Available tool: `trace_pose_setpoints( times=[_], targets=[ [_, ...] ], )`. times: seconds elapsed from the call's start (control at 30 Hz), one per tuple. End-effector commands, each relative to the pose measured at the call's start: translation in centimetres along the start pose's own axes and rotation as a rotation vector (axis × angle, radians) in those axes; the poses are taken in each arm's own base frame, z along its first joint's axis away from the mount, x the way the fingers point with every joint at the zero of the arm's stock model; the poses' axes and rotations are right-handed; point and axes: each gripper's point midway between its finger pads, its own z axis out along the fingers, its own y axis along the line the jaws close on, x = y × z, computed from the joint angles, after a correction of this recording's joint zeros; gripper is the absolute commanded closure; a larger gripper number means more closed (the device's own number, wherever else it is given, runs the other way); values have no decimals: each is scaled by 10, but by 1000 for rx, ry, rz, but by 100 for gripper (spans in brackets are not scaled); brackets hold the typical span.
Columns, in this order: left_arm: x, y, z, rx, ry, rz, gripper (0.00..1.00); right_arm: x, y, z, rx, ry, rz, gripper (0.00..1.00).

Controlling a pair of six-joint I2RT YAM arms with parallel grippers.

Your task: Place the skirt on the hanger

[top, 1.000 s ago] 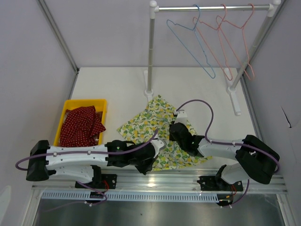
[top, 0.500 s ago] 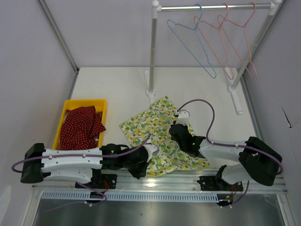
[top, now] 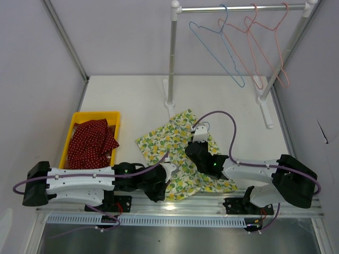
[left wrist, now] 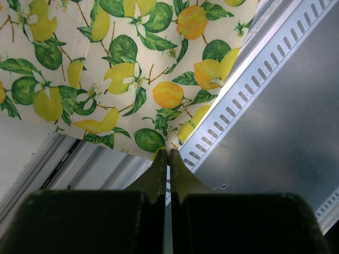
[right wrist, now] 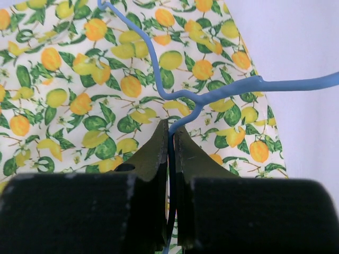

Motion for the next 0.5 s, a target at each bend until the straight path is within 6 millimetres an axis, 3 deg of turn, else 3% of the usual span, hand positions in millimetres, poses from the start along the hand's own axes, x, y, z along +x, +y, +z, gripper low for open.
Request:
trace_pose_setpoints(
  times=[0.0,0.13,0.33,0.47],
  targets=[
    [-9,-12,-8,46,-29,-9,98,-28,-16,-2,116,-76,-12,100],
    [-9,-6,-11,21,-41,-11,100,-45,-13,-11,82,-111,-39,100],
    [-10,2,-11,-5,-56,-29,100,-52,-3,-29,4,-130,-91,100],
    [-7,5,-10,-8,-53,-34,100,-66,-7,-41,-7,-145,-68,100]
  ],
)
